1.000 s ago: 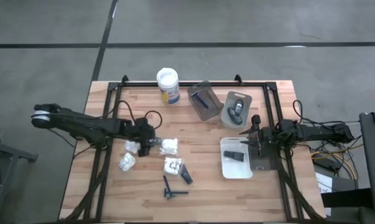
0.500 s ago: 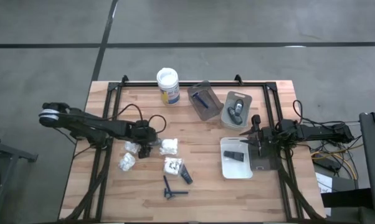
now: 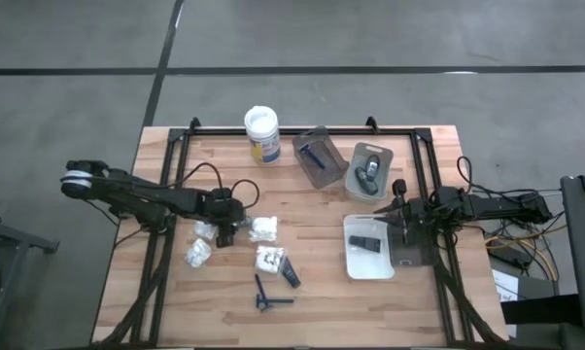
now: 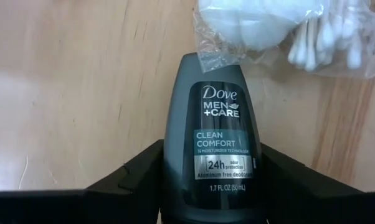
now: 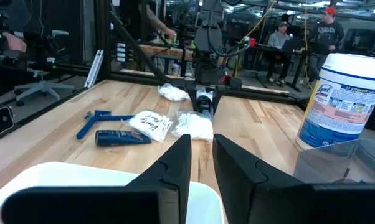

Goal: Pick & Place Travel size toiletries
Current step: Put the gray deodorant into the gray bin

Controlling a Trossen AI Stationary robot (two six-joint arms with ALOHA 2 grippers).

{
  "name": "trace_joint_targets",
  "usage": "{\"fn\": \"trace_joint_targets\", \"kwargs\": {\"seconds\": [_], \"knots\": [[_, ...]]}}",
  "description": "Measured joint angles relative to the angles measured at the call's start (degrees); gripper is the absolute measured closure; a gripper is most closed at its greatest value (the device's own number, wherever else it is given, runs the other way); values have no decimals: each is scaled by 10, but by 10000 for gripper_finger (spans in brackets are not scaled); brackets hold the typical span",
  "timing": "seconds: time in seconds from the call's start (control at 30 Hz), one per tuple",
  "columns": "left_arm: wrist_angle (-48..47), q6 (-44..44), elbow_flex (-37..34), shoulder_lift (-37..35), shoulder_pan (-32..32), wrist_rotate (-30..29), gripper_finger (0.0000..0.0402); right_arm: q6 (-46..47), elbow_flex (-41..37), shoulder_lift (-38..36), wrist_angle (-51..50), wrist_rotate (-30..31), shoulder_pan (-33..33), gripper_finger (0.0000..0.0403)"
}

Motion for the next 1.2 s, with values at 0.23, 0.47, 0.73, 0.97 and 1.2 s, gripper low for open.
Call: {"fn": "trace_joint_targets", "kwargs": {"seconds": [0.23, 0.47, 0.73, 0.97, 1.2], "knots": [[3, -15, 2, -1, 0, -21, 191, -1, 0, 0, 0, 0, 0, 360], [53, -15, 24, -11, 0, -54, 184, 1, 0, 0, 0, 0, 0, 347], [89, -10, 75, -12, 0, -87, 184, 1, 0, 0, 0, 0, 0, 318], [132, 2, 99, -12, 0, -100, 183, 2, 0, -1, 1, 10, 0, 301], [190, 32, 109, -12, 0, -100, 182, 1, 0, 0, -1, 10, 0, 289]]}}
